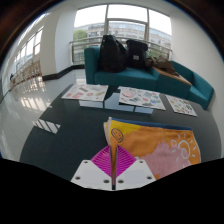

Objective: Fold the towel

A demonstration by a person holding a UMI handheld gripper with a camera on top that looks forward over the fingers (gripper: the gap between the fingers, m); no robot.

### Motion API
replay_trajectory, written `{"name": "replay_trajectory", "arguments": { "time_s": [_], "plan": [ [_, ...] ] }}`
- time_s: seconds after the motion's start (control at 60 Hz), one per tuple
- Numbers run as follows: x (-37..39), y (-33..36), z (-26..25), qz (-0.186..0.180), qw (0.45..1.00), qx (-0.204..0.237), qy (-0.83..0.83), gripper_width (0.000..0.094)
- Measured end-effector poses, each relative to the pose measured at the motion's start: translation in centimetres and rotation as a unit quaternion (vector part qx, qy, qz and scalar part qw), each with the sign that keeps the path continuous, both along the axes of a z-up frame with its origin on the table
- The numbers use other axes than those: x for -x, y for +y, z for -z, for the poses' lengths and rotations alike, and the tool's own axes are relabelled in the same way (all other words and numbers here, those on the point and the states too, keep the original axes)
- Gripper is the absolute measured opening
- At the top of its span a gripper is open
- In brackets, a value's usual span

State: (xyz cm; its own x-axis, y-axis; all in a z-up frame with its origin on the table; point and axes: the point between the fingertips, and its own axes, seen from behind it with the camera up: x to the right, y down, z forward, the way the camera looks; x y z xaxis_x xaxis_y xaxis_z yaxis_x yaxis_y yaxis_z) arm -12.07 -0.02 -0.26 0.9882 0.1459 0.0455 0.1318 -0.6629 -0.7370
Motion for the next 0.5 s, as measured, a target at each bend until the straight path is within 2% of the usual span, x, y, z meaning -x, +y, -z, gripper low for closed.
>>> {"name": "replay_trajectory", "arguments": {
  "time_s": [0.1,0.117,0.25,0.35,0.45,0.5],
  "plan": [
    [-0.4,0.0,-4.6,-0.001,0.998,-0.028,0.063,0.0028],
    [-1.4,-0.9,-6.5,0.0,0.997,-0.033,0.069,0.0029],
    [-7.9,0.5,-11.0,0.028,0.993,-0.074,0.086,0.0029],
    [-14.7,0.7,-11.0,0.061,0.992,-0.075,0.077,0.003],
    [-21.3,0.5,-7.6,0.1,0.992,-0.049,0.052,0.0036],
    [-24.1,0.8,-6.0,0.118,0.992,-0.036,0.041,0.0137]
  ]
}}
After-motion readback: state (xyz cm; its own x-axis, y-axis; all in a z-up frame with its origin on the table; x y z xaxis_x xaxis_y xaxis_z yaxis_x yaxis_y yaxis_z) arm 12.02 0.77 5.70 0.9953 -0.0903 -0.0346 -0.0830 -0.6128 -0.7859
